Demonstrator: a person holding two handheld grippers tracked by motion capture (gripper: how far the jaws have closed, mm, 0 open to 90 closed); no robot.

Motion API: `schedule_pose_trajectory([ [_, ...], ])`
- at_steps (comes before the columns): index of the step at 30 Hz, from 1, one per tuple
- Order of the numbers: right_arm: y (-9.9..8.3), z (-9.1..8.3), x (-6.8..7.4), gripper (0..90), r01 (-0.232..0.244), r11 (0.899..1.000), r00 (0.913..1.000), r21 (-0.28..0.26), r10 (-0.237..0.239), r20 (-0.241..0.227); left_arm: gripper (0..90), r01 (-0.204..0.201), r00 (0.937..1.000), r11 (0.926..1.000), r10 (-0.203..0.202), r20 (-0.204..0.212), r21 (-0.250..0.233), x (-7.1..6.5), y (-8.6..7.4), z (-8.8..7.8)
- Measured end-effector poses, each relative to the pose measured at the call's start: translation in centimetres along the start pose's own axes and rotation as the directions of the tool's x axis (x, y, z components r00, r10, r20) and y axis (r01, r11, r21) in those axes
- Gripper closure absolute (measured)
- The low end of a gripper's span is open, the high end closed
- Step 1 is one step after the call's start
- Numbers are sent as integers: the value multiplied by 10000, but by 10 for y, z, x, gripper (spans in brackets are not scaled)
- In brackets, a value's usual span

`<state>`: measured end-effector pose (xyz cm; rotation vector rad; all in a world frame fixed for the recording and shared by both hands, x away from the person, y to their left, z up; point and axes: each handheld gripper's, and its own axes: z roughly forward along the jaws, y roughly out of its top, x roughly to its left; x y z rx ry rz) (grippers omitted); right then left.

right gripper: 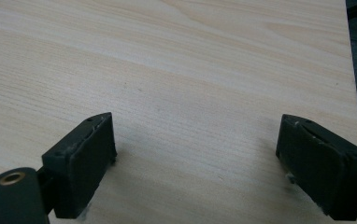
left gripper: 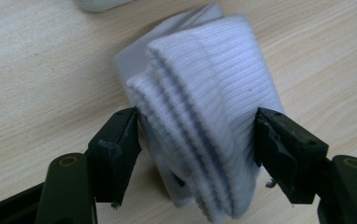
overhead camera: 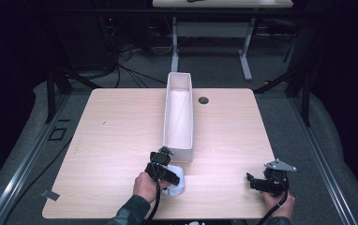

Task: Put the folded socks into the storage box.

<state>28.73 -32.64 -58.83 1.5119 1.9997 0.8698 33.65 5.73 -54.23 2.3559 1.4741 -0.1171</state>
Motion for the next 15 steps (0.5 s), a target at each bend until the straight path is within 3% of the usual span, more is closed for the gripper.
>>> schedule_pose_trajectory([
  [7, 0, 0, 0, 119, -4, 10000, 10000, -17, 4, -5, 414, 9, 10000, 10000, -9, 1, -98, 2, -1, -2],
  [15, 0, 0, 0, 121, 9, 10000, 10000, -24, -9, -12, 549, -86, 9996, 9997, 79, -277, -238, 6, -4, -7],
])
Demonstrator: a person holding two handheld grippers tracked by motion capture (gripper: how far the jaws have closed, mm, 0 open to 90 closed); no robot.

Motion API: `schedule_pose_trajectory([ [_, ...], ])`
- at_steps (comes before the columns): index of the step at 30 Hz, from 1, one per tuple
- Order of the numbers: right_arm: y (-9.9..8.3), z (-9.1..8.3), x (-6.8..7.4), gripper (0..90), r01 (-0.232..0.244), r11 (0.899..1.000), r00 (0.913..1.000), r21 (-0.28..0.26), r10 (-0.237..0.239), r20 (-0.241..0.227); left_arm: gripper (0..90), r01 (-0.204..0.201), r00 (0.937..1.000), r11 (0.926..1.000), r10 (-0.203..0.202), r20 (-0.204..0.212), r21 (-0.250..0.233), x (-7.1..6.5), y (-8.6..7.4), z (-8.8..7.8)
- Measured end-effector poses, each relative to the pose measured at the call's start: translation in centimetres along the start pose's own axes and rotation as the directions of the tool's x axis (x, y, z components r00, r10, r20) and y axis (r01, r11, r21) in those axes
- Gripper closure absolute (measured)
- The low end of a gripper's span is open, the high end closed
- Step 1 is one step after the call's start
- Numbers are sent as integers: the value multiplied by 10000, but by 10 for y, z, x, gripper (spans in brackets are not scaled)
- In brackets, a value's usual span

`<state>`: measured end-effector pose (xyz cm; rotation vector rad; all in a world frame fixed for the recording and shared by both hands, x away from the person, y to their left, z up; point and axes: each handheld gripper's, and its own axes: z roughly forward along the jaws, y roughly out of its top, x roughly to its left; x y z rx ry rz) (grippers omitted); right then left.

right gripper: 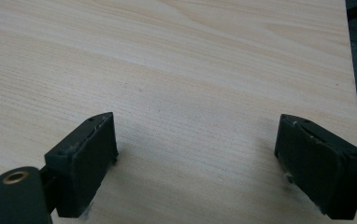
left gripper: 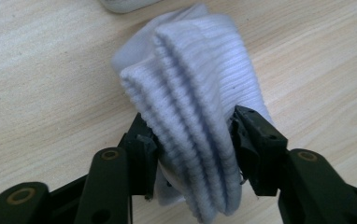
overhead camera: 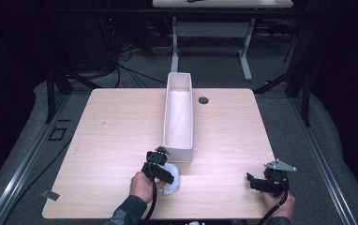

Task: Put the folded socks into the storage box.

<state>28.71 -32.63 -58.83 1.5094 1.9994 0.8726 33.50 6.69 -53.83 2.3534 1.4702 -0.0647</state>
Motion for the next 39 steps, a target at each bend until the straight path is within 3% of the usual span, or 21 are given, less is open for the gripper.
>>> schedule_pose_trajectory([
  [10, 0, 0, 0, 122, -15, 10000, 10000, -1, 15, 11, 652, -779, 9959, 9969, 775, -457, -57, -8, 0, -3],
  [21, 0, 0, 0, 123, -2, 10000, 10000, -9, 2, 14, 665, -799, 9965, 9967, 803, -223, 176, -3, 0, -9],
  [29, 0, 0, 0, 123, 0, 10000, 10000, -12, 0, 23, 667, -937, 9951, 9951, 946, -293, 312, 3, -1, -19],
  [39, 0, 1, -1, 92, -93, 9999, 10000, 76, 93, -17, 666, -1178, 9926, 9926, 1186, -271, 294, 13, -1, -40],
])
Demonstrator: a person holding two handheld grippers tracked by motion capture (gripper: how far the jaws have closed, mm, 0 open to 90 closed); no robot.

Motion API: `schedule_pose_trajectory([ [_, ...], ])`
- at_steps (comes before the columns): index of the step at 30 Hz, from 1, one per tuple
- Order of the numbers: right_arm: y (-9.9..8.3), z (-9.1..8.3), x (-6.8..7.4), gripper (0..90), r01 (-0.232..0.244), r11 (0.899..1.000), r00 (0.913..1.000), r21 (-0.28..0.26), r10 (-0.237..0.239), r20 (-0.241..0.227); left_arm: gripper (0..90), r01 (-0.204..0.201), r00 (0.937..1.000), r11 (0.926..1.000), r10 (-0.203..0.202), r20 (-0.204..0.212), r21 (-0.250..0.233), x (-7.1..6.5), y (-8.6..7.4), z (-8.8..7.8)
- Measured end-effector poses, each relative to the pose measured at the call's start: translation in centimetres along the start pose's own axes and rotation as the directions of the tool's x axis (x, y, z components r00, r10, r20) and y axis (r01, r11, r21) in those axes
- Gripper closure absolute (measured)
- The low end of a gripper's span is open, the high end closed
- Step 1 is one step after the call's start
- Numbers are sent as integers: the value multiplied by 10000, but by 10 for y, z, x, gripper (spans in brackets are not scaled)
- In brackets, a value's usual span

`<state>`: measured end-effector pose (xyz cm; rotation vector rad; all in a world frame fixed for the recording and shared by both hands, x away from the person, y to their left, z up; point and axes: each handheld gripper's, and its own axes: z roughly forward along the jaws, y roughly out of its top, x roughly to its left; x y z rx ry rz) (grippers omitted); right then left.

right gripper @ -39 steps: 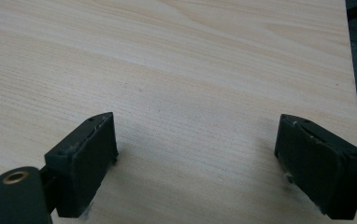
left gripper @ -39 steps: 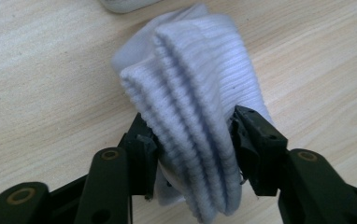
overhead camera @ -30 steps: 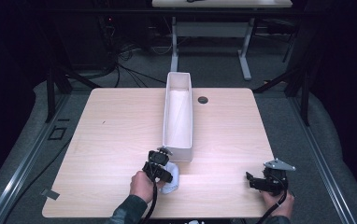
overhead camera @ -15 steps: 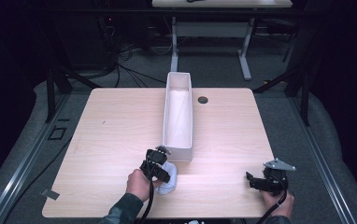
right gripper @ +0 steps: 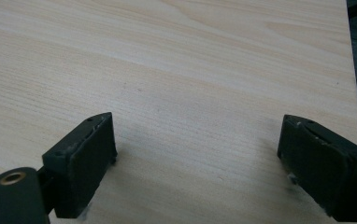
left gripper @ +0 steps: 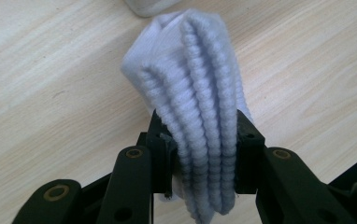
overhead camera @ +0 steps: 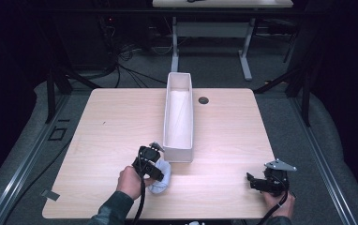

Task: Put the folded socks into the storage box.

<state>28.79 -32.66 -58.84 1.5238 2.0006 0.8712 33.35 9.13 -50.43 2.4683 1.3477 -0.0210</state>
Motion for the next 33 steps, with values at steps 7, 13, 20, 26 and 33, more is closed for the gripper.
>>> schedule_pose_trajectory([
  [7, 1, 2, 0, 11, 26, 9998, 10000, 210, -24, -93, 665, -66, 10000, 9999, 66, -18, -87, 7, -2, -11],
  [13, 1, 3, 0, 0, 44, 9996, 10000, 286, -42, -64, 665, -6, 10000, 9999, 6, -33, -113, 15, -3, -23],
  [20, 1, 3, 0, 0, 46, 9996, 10000, 289, -44, -53, 665, 112, 9999, 9998, -113, -52, -173, 27, -3, -38],
  [26, 1, 3, 0, 0, 90, 9996, 10000, 270, -89, -39, 665, 172, 9996, 9996, -176, -209, -220, 35, -2, -52],
  [33, 1, 3, 1, 0, 101, 9996, 9999, 257, -102, 6, 664, 187, 9993, 9991, -199, -324, -377, 40, 1, -69],
])
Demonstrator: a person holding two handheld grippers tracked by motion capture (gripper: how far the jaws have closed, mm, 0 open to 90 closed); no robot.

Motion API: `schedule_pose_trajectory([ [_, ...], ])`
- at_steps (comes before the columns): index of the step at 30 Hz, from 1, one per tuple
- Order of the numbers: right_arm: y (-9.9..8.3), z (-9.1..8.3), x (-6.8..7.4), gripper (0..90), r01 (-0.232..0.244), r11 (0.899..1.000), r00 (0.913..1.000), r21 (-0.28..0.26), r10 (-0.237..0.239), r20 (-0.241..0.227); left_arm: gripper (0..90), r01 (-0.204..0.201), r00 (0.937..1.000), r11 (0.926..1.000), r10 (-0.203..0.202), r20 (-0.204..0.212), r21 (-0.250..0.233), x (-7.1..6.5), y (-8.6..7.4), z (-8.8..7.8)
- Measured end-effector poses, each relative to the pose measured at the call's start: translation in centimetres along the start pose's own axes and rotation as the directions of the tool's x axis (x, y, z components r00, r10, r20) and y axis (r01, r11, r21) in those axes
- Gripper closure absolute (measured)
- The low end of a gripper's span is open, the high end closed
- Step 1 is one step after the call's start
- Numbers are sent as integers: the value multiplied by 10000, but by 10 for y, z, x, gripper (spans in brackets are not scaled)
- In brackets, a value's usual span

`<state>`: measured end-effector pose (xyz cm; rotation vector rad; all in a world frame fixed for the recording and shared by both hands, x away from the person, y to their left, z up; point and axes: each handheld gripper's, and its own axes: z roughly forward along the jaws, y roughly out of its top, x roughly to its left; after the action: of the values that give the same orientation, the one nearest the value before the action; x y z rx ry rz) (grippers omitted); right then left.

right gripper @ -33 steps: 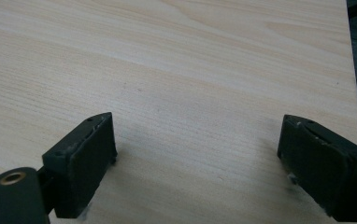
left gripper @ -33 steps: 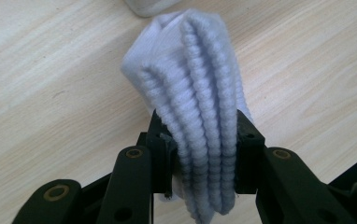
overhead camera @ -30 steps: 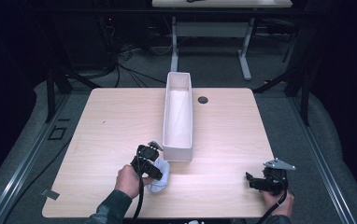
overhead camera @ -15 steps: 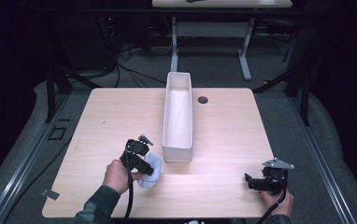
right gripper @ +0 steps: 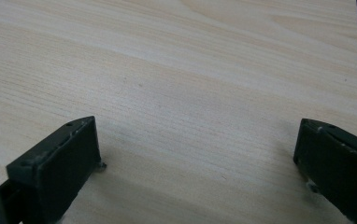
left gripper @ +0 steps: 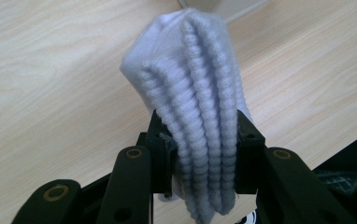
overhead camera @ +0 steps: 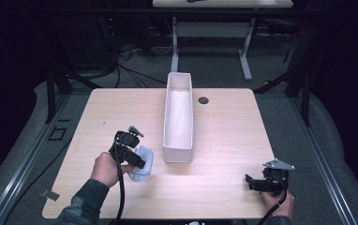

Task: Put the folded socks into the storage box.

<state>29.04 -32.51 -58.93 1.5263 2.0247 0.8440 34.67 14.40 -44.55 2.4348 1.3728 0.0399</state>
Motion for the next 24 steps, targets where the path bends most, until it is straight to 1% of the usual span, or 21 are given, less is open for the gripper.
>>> schedule_pose_trajectory([
  [2, 0, 0, 0, 0, -1, 10000, 10000, 0, 1, -3, 664, -41, 10000, 10000, 41, -37, -61, 1, 2, -5],
  [12, 0, 0, 0, 0, -3, 10000, 10000, 3, 3, -9, 663, 19, 9998, 9998, -23, -197, -205, 8, 13, -28],
  [16, 0, 0, 0, 0, -1, 10000, 10000, 2, 1, -6, 663, -55, 9996, 9996, 48, -261, -266, 9, 19, -38],
  [18, 0, 0, 0, 0, -2, 10000, 10000, 1, 2, -11, 663, -7, 9996, 9995, -2, -286, -331, 9, 22, -42],
  [24, 0, 0, 0, 0, 11, 10000, 10000, 13, -11, -15, 662, 32, 9992, 9995, -44, -395, -314, 13, 30, -51],
])
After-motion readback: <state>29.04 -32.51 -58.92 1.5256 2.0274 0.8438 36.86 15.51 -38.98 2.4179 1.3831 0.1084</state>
